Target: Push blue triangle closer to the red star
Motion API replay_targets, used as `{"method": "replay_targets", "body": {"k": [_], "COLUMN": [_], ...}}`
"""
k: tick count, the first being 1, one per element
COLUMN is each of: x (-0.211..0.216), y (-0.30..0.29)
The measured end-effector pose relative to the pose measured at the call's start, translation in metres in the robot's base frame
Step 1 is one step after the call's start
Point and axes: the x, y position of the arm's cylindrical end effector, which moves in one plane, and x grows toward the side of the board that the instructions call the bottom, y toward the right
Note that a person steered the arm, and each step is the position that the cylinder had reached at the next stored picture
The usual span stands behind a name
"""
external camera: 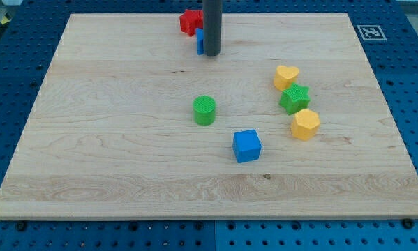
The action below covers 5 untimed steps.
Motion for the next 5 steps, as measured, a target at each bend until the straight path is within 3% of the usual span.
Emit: {"method": "replay_targets", "body": {"k": [1, 4, 5], "x": [-0.021, -0.021, 0.015], "y": [-0.002, -0.039, -0.053]}}
